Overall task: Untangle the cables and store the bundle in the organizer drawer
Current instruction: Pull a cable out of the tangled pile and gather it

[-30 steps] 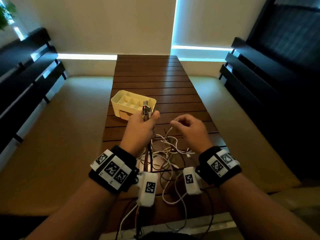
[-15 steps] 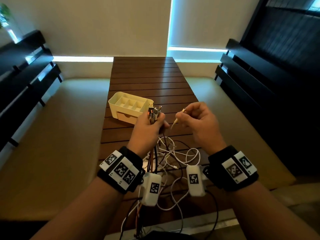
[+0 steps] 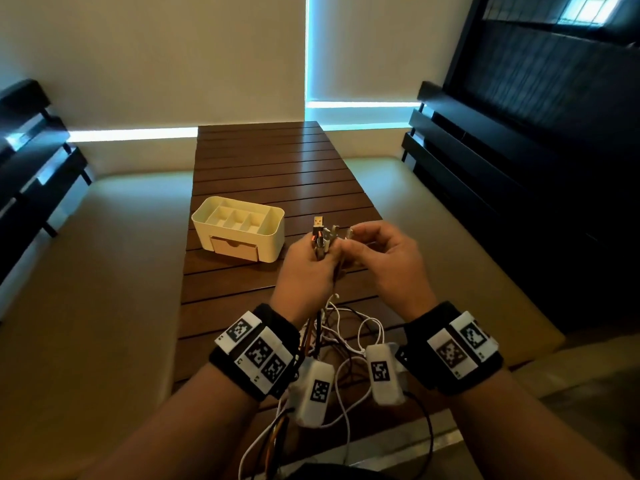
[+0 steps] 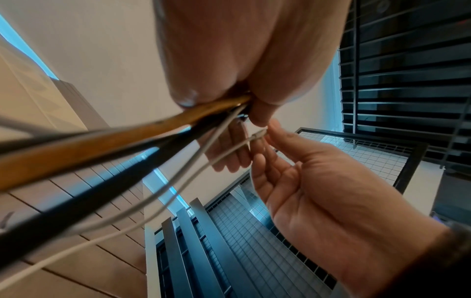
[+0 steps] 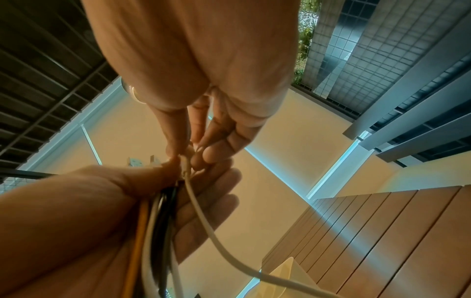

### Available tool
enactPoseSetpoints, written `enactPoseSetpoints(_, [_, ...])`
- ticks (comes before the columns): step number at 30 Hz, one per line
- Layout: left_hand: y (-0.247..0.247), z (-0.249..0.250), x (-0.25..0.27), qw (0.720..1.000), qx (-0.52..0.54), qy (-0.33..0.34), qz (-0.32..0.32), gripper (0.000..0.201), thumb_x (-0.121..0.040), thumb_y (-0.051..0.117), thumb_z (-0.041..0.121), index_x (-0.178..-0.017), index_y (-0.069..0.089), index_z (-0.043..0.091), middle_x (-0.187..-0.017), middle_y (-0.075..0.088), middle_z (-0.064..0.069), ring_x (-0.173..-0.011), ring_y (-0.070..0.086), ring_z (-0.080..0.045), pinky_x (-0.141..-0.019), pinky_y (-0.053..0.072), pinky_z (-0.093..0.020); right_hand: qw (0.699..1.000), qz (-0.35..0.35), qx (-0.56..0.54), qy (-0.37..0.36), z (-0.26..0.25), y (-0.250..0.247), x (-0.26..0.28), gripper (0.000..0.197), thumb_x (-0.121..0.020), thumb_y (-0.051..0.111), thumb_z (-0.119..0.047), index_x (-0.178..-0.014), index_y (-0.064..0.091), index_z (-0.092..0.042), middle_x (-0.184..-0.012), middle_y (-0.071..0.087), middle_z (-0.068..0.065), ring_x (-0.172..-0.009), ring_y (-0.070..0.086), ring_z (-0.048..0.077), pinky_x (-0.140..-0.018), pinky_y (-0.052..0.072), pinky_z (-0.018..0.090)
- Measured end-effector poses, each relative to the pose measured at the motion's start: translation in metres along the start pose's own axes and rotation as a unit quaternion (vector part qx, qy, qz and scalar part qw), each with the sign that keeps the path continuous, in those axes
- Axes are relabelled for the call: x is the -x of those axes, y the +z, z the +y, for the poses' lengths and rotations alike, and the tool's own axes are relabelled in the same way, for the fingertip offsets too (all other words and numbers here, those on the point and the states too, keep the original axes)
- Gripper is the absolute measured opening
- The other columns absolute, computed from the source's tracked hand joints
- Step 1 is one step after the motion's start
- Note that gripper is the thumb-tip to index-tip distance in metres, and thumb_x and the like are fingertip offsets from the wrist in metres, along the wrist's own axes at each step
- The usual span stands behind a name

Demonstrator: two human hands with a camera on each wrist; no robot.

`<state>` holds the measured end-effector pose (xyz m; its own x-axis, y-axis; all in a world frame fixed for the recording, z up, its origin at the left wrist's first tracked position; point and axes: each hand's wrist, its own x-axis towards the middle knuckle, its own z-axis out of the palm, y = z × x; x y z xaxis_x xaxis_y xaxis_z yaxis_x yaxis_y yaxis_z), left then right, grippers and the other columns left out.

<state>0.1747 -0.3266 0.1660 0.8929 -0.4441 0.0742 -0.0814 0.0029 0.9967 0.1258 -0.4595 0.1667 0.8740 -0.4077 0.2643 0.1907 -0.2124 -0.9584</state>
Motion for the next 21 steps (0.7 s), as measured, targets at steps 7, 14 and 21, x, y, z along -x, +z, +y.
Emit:
enactPoseSetpoints(7, [0.005, 0.004, 0.004, 0.999, 0.028, -0.012, -0.039, 0.018, -0.102, 0.053, 0.022, -0.113, 0.063, 0.011, -0.104, 0.074, -0.009, -0.094, 0.074, -0.019, -0.079, 0.062, -0.039, 1.0, 0.016, 0.002, 0.009, -0.003, -0.006, 0.008, 0.025, -0.082, 0.078, -0.019, -0.106, 0.073, -0.017, -0.096, 0.074, 0.002, -0.088, 0.072, 0.022, -0.079, 0.062, 0.042])
enactPoseSetpoints(14, [0.004, 0.008, 0.01, 0.998, 0.038, -0.016, -0.042, 0.016, -0.104, 0.05, 0.021, -0.114, 0.062, 0.018, -0.099, 0.073, -0.006, -0.088, 0.074, -0.02, -0.074, 0.062, -0.042, 0.999, 0.001, -0.042, 0.024, -0.006, -0.006, 0.012, 0.024, -0.092, 0.065, -0.004, -0.104, 0.074, -0.023, -0.095, 0.077, 0.0, -0.083, 0.073, 0.015, -0.074, 0.059, 0.027])
enactPoseSetpoints(21, [0.005, 0.013, 0.021, 0.994, 0.065, -0.022, -0.08, 0.019, -0.104, 0.047, 0.026, -0.116, 0.055, 0.013, -0.089, 0.074, -0.007, -0.068, 0.071, -0.029, -0.062, 0.06, -0.043, 1.0, 0.012, -0.013, 0.006, -0.007, -0.002, 0.018, 0.018, -0.089, 0.071, -0.01, -0.106, 0.074, -0.012, -0.094, 0.076, 0.003, -0.084, 0.073, 0.015, -0.072, 0.059, 0.027])
